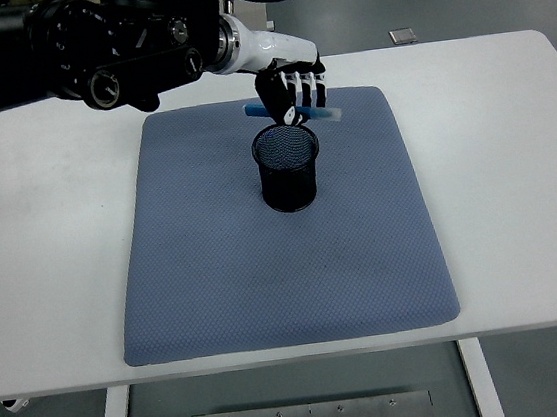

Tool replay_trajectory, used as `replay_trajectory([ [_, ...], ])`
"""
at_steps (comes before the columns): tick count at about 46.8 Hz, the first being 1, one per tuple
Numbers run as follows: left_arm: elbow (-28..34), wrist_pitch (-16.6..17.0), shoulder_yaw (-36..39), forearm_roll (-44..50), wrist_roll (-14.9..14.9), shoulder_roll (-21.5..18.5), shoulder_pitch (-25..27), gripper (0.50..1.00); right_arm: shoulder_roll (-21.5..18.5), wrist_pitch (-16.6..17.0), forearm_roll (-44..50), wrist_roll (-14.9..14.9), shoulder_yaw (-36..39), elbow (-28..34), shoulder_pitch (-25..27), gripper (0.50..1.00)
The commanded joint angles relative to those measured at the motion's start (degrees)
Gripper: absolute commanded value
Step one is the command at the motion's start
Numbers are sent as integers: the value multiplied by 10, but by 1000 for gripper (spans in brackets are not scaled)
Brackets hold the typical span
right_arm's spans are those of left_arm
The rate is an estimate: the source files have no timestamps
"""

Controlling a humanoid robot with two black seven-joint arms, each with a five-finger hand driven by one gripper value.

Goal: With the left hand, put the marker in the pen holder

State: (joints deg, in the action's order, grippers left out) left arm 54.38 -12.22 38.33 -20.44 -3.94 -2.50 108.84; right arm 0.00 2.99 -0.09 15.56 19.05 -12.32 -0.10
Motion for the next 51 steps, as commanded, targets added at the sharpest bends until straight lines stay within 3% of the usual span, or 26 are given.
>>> replay_trajectory([
  [1,0,1,-6,23,-1,8,-4,537,0,0,0,0,0,0,0,1000],
  [18,-23,6,-7,114,-24,10,-57,552,0,0,0,0,-1,0,0,1000],
  [32,-23,5,-5,130,-31,7,-66,710,0,0,0,0,0,0,0,1000],
  [36,-24,6,-4,130,-31,5,-66,792,0,0,0,0,-1,0,0,1000],
  [40,-24,5,-1,130,-31,3,-65,812,0,0,0,0,0,0,0,1000],
  [49,-25,6,-3,130,-31,-26,-52,924,0,0,0,0,0,0,0,1000],
  [51,-27,6,-5,130,-31,-34,-50,985,0,0,0,0,0,0,0,1000],
])
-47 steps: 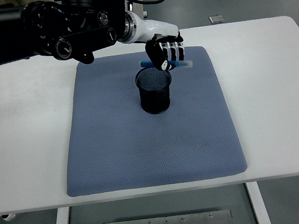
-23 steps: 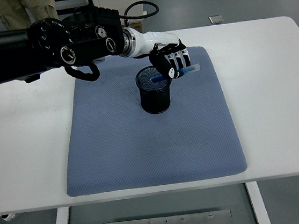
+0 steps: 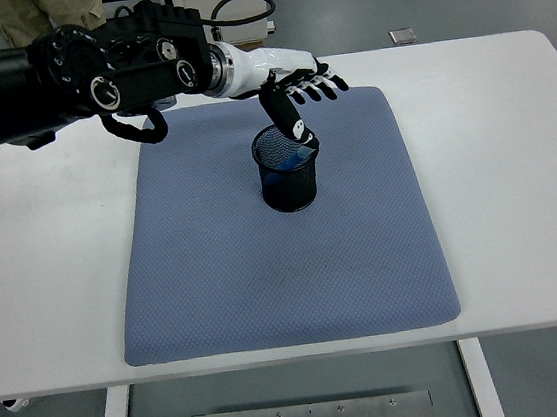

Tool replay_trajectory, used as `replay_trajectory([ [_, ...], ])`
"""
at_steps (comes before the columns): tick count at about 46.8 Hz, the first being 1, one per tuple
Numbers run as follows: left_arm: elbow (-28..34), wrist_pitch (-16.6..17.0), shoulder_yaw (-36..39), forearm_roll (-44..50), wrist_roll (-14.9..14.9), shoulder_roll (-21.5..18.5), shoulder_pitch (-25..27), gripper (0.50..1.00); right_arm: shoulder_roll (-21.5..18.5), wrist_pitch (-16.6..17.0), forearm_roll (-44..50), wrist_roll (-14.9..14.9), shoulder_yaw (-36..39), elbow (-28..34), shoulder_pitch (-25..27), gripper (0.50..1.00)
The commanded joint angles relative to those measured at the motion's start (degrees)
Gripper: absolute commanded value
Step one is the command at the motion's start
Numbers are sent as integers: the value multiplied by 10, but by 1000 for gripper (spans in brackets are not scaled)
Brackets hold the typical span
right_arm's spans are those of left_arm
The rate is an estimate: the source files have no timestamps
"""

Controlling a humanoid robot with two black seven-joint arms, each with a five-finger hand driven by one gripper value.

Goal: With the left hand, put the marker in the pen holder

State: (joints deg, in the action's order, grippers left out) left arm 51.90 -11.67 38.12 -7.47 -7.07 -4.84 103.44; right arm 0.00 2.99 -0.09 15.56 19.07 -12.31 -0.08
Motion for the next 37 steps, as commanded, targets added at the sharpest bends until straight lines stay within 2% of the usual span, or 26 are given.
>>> replay_trajectory([
  [1,-5,1,-2,1,0,-15,4,1000,0,0,0,0,0,0,0,1000],
  [9,-43,2,-9,2,1,-28,-4,1000,0,0,0,0,-1,0,0,1000],
  [15,-68,15,-28,4,4,-32,-36,1000,0,0,0,0,0,0,0,1000],
  [20,-86,50,-56,-1,4,-39,-60,1000,0,0,0,0,0,0,0,1000],
  [22,-93,77,-70,-2,4,-39,-73,1000,0,0,0,0,0,0,0,1000],
  [26,-100,153,-105,-4,0,-39,-98,1000,0,0,0,0,0,0,0,1000],
  [29,-100,183,-140,1,-9,-43,-126,1000,0,0,0,0,0,0,0,1000],
  [33,-107,185,-213,4,-32,-57,-164,1000,0,0,0,0,0,0,0,1000],
  [37,-123,183,-297,3,-35,-73,-213,1000,0,0,0,0,-1,0,0,1000],
])
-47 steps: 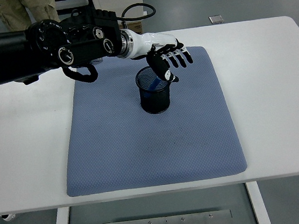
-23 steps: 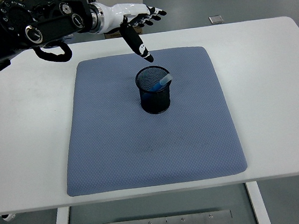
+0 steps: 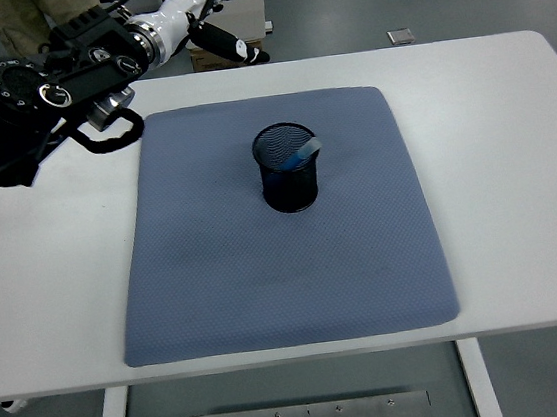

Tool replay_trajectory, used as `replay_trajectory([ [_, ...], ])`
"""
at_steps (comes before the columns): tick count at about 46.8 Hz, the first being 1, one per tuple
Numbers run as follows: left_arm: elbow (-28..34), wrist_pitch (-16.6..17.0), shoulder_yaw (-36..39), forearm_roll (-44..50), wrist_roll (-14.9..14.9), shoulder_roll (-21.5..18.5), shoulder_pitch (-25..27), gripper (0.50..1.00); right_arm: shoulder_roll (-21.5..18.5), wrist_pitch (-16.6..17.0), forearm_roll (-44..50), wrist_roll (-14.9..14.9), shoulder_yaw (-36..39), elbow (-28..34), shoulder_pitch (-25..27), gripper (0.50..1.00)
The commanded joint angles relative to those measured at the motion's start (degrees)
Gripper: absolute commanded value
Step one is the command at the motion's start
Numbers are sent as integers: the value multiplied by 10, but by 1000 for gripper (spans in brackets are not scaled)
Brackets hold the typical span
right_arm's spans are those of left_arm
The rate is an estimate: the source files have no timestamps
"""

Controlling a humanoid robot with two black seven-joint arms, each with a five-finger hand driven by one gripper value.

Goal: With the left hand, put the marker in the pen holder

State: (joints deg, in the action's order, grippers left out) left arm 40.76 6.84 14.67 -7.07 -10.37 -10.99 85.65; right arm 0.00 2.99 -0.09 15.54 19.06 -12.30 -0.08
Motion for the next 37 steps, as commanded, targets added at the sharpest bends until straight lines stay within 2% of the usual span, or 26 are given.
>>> replay_trajectory([
  [1,-17,-4,-82,0,-2,-15,-49,1000,0,0,0,0,0,0,0,1000],
  [10,-45,-54,-219,1,1,-38,-149,1000,0,0,0,0,0,0,0,1000],
  [22,-45,-151,-365,60,0,-121,-255,1000,0,0,0,0,0,0,0,1000],
  [37,-45,-153,-400,78,-7,-128,-323,1000,0,0,0,0,0,0,0,1000],
])
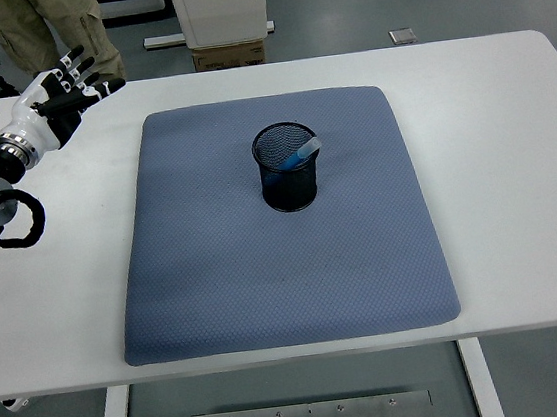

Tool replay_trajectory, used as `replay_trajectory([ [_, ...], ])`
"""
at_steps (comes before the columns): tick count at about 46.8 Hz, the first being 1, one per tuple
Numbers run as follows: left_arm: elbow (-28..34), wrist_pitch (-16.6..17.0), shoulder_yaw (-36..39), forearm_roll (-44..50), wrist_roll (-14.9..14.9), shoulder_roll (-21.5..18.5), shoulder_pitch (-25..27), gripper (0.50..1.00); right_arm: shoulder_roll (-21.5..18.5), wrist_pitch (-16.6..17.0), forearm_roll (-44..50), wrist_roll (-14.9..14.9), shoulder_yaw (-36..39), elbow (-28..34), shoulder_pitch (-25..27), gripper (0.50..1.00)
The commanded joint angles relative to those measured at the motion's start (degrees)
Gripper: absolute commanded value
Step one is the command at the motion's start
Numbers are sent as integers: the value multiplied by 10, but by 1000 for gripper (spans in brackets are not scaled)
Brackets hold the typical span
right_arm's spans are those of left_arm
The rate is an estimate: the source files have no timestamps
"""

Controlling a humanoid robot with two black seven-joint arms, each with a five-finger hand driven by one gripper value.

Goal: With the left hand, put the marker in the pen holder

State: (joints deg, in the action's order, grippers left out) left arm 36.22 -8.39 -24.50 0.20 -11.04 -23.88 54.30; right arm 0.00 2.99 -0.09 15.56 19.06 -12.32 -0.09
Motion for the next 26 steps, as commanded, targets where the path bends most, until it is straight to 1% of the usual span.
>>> replay_trajectory([
  [1,0,-1,-12,8,0,1,-12,1000,0,0,0,0,0,0,0,1000],
  [4,0,-2,-25,17,-5,1,-21,1000,0,0,1,0,-1,0,0,1000],
  [9,0,-4,-37,18,-31,3,-37,1000,0,1,-1,0,2,-1,-2,1000],
  [12,1,-5,-38,19,-41,4,-42,1000,0,1,-1,0,2,-2,-2,1000],
  [17,1,-9,-40,22,-42,4,-46,1000,0,1,-2,0,3,-2,-2,1000],
  [22,1,-22,-48,43,-42,2,-50,1000,0,1,-2,0,2,-1,-2,1000],
  [26,1,-25,-52,53,-42,0,-53,1000,0,1,-4,0,4,-2,-2,1000],
])
